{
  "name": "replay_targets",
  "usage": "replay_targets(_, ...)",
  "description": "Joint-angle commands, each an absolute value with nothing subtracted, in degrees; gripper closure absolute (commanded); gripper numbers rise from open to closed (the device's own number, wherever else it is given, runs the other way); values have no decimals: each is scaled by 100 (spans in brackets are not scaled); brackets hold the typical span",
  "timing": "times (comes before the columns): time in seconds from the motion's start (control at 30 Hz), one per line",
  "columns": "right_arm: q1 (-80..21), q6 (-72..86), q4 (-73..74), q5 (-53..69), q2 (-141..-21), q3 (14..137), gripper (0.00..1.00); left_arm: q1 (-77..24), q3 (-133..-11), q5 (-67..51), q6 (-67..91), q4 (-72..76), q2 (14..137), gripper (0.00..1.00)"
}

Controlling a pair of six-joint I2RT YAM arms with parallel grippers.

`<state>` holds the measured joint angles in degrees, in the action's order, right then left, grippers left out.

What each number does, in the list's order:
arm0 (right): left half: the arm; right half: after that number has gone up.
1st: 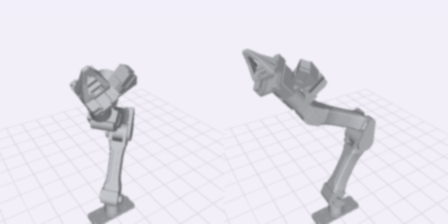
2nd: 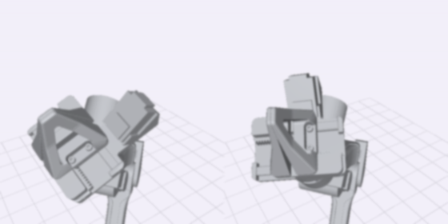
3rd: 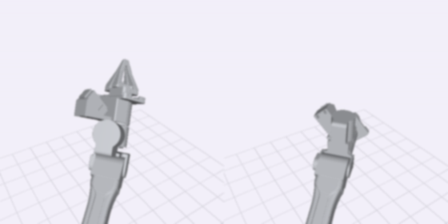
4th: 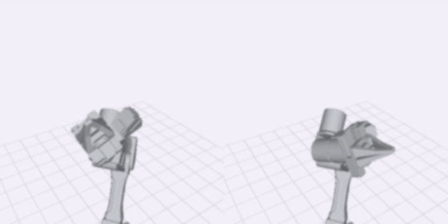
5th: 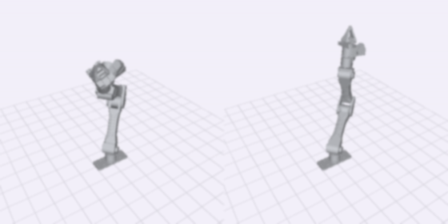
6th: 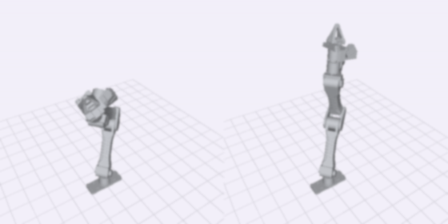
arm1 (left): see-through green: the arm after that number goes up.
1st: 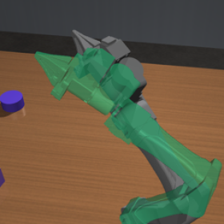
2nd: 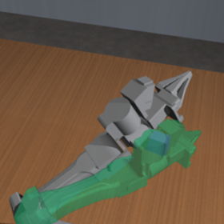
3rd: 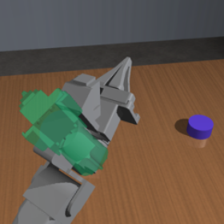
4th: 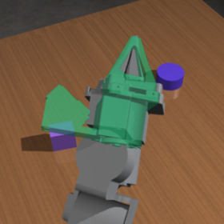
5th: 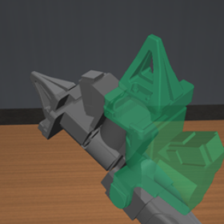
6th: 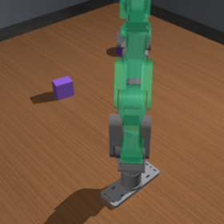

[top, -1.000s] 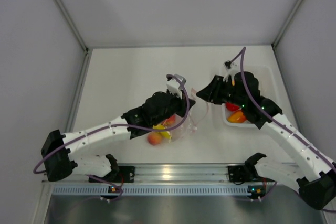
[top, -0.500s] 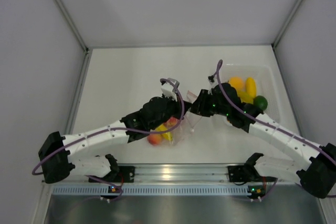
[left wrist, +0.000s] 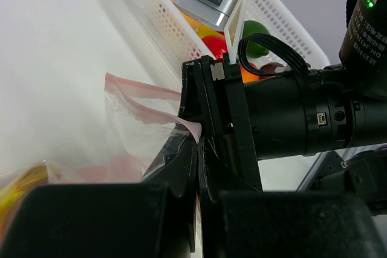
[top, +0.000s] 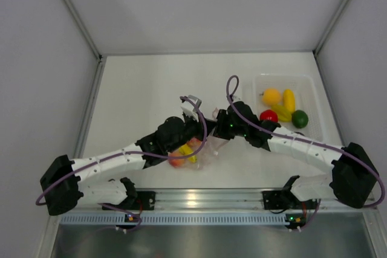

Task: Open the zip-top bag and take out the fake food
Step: Pick up the fake fruit from the zipper food storage bag.

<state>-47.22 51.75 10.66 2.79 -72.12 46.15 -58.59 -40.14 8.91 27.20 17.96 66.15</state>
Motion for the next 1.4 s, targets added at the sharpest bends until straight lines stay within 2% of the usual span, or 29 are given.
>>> replay_targets(0.0,-5009,5484,55,281,-7576,4624,74,-5994,-4061,149,2690,2769,6487,100)
replay_targets(0.1,-5150,5773,-727,430,-7734,4343,75,-5994,-4025,263,2646,2769,6381,100)
replay_targets(0.33,-5414,5678,94,-605,-7402,4438,83,-5994,-3929,563,2364,2760,6135,100)
replay_targets(0.43,-5405,5546,605,-975,-7260,4623,83,-6003,-3920,466,2513,2768,6205,100)
replay_targets(0.77,-5019,6239,185,-1142,-6355,4272,91,-6187,-3622,1230,3128,3040,6284,100)
replay_targets(1.03,-5010,6934,-517,-1108,-6617,4105,91,-6398,-3226,1977,3489,3533,6170,100)
replay_targets(1.23,-5010,6321,-19,-976,-7074,4578,94,-6407,-3120,2065,3332,3524,5968,100)
replay_targets(1.37,-5027,6065,113,-949,-7111,4325,98,-6407,-3111,2275,3121,3507,5792,100)
